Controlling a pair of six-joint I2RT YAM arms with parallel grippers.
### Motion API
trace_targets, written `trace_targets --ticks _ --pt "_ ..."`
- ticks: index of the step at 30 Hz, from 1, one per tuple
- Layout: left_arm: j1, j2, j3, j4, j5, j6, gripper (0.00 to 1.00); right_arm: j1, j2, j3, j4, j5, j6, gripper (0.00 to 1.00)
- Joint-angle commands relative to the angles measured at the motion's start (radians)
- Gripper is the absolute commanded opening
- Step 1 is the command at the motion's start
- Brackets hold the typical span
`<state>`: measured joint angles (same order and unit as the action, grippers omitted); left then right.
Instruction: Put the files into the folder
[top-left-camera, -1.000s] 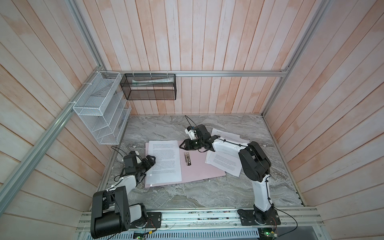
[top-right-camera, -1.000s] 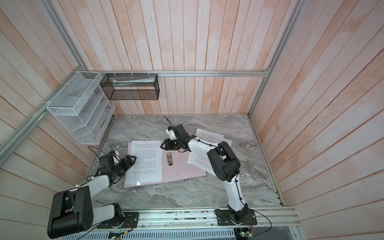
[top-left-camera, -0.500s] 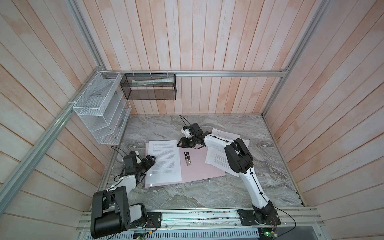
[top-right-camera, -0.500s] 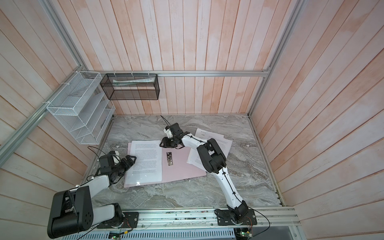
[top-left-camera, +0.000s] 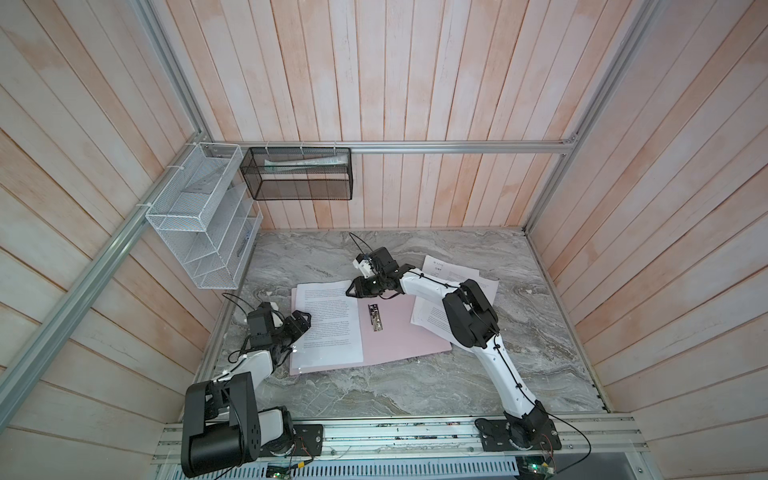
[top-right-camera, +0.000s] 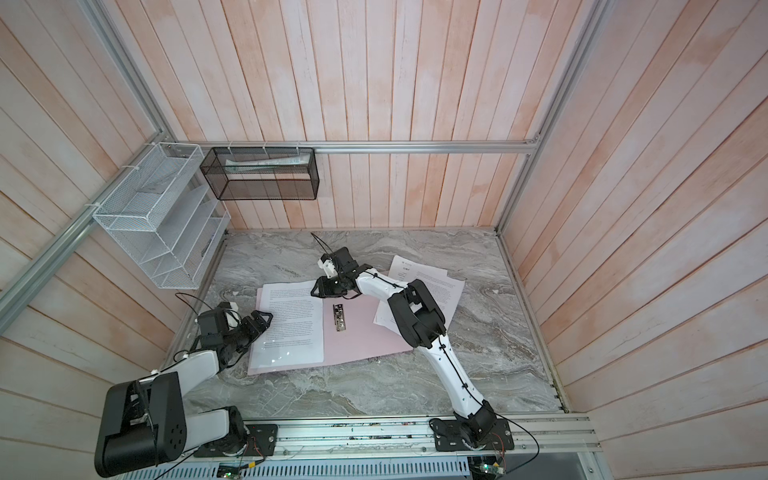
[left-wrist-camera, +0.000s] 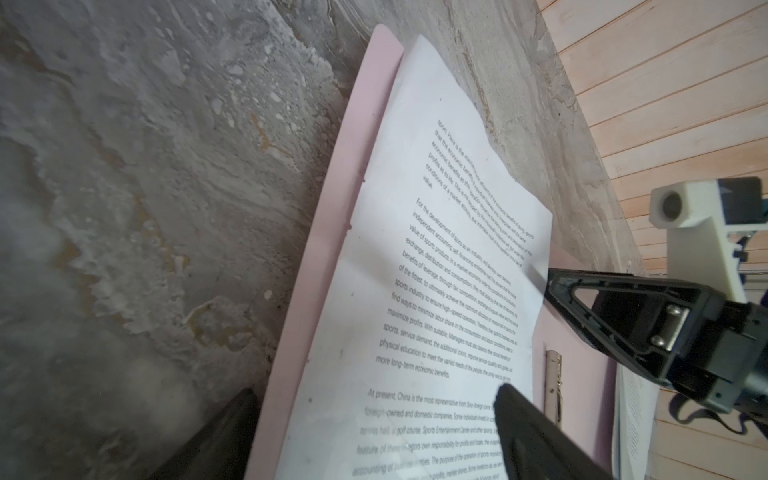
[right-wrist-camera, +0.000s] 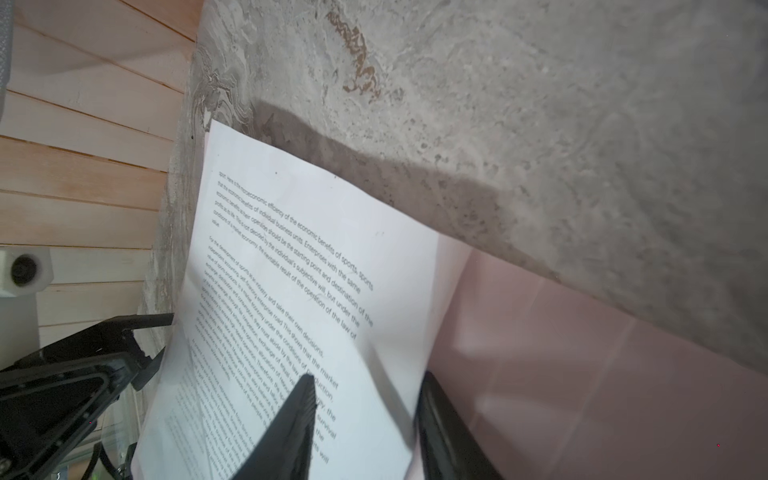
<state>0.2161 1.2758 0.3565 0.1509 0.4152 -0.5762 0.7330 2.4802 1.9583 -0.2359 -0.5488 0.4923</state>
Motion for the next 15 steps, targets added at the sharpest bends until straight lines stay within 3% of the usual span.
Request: trace_targets --ticks 1,15 --pt "0.0 0.01 -0.008 0.027 0.019 0.002 0.9 0.017 0.037 0.028 -0.028 -0.015 -0.017 0.43" --pt "0.0 0.013 -0.008 0.028 0.017 0.003 0.9 0.026 0.058 0.071 -0.025 -0.016 -0.007 0.42"
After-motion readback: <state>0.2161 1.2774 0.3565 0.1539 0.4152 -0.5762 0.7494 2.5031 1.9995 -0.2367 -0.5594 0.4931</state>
